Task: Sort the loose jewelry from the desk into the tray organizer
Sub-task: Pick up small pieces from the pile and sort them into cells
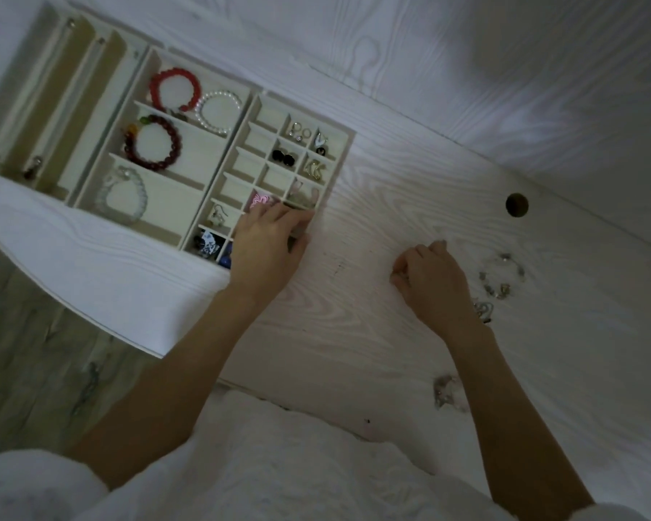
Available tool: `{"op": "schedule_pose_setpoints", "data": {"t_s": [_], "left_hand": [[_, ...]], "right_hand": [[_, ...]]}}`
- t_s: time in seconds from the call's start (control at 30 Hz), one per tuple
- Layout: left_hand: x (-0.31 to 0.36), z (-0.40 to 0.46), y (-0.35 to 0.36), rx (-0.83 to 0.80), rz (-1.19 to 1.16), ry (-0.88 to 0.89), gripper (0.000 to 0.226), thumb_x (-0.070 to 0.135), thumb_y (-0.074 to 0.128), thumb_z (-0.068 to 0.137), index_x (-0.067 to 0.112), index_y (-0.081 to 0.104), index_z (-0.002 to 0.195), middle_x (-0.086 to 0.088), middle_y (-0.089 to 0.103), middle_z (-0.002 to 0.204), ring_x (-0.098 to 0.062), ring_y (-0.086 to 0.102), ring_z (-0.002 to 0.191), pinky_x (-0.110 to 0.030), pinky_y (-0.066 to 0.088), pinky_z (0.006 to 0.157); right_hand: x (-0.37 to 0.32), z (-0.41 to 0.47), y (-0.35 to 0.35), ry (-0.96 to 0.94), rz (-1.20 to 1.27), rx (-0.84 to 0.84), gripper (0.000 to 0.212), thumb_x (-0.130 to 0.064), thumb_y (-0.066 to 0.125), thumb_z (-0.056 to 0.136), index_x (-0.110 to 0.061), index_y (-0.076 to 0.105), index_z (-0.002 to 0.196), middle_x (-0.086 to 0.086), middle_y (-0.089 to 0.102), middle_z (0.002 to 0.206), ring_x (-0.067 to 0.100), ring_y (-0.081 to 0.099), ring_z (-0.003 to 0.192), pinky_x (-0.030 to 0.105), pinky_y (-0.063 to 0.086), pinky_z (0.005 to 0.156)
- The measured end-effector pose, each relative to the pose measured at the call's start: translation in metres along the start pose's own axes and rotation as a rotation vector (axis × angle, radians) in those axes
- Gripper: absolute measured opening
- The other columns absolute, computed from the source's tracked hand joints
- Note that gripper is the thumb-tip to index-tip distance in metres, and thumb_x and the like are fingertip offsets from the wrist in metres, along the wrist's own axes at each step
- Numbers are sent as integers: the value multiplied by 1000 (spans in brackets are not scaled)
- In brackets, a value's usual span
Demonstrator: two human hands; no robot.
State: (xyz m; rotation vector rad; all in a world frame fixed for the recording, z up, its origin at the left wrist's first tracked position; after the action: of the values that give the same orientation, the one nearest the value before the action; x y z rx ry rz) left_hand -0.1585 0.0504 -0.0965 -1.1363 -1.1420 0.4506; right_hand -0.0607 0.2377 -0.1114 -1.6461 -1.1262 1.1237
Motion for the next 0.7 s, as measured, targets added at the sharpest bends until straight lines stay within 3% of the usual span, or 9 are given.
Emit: {"op": "schedule_pose_setpoints", "data": {"t_s": [0.13, 0.27, 0.43, 0.57, 0.7], "left_hand": [[-2, 0, 2, -16, -4, -10, 30, 24, 61, 80, 11, 70, 106, -8, 70, 98, -37, 60, 101, -45, 47, 85], [-2, 1, 4, -34, 1, -10, 30, 24, 61, 80, 12, 70, 106, -7, 70, 98, -36, 60, 99, -43, 47, 84], [-2, 0, 4, -27, -25, 7, 29, 22, 64, 82, 12, 70, 108, -6, 69, 97, -36, 59, 96, -45, 49, 82], [-2, 1, -5, 40, -73, 34, 32, 32, 52, 88, 12, 70, 105, -3, 68, 94, -28, 58, 93, -38, 45, 83], [-19, 2, -26, 157, -144, -4, 28, 28, 52, 93, 12, 69, 107, -4, 68, 95, -23, 56, 86, -36, 44, 78]], "right_hand": [[-11, 0, -2, -119, -52, -12, 21, -8, 79, 69, -2, 59, 70, 14, 59, 65, 33, 57, 69, 36, 48, 61], [-2, 2, -3, 10, 151, -88, 8, -15, 62, 85, -9, 58, 89, 2, 61, 76, 19, 56, 68, 31, 46, 61], [-7, 32, -41, 84, 533, 101, 9, -12, 69, 82, -16, 71, 90, -8, 65, 74, -6, 57, 63, 4, 39, 62], [-33, 85, -63, 21, 610, 133, 18, -10, 68, 83, -11, 71, 101, -8, 66, 84, -7, 59, 72, 5, 45, 70], [-56, 134, -69, -25, 481, 149, 17, -20, 68, 85, -13, 71, 100, -3, 69, 87, 5, 60, 74, 21, 51, 74]]}}
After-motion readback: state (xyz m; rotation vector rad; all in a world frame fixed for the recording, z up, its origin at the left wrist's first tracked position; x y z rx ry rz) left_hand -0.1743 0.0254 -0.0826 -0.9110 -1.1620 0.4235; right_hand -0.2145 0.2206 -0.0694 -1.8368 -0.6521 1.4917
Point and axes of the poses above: each hand's wrist, its own z-axis towards the middle knuckle, its own y-axis out of the palm, x = y × z, the point moved 9 cm from there along z, towards the middle knuckle
